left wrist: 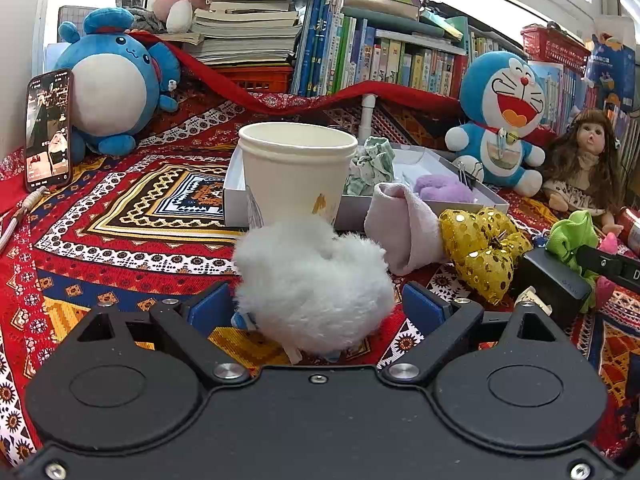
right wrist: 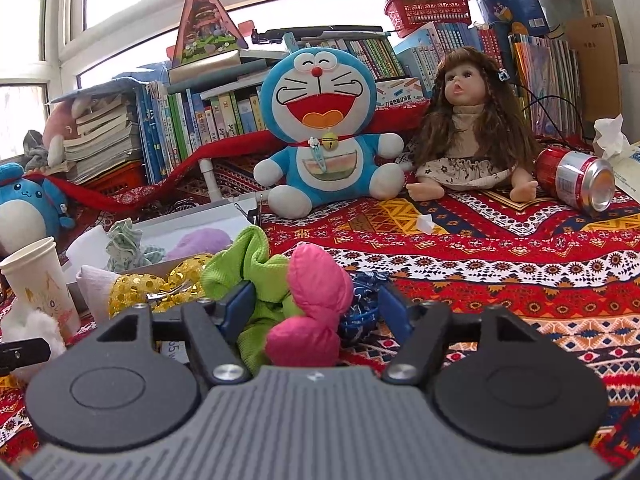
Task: Organize soft objects
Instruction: 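Move left tool to the white fluffy plush while right tool approaches the green and pink plush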
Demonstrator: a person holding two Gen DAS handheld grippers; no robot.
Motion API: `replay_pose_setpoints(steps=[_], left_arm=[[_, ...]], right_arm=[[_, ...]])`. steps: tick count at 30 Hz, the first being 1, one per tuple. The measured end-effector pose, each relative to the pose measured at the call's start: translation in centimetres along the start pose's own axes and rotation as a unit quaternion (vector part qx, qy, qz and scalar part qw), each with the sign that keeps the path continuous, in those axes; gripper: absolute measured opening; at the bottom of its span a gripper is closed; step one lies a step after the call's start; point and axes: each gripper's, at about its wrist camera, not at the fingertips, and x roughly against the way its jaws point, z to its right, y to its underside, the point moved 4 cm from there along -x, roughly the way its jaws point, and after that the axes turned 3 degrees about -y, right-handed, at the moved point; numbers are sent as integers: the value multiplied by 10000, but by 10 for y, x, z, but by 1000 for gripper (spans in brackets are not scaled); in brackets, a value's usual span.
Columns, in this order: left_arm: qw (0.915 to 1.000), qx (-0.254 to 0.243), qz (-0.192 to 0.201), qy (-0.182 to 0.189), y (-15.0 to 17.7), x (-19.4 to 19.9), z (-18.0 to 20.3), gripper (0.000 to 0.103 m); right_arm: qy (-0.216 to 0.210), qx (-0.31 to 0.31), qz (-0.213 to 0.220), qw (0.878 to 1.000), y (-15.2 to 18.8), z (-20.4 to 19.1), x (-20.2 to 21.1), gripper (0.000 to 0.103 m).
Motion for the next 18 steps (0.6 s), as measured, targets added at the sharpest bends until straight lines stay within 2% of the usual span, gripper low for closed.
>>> replay_pose_setpoints(steps=[8, 18], left_arm=[[10000, -55, -30, -68, 2, -4, 1, 91], [9999, 2, -122, -36, 4, -7, 1, 73]], right_arm=[[-32, -93, 23, 9999, 1, 2, 1, 69], [-55, -52, -7, 10000, 2, 0, 0, 56]])
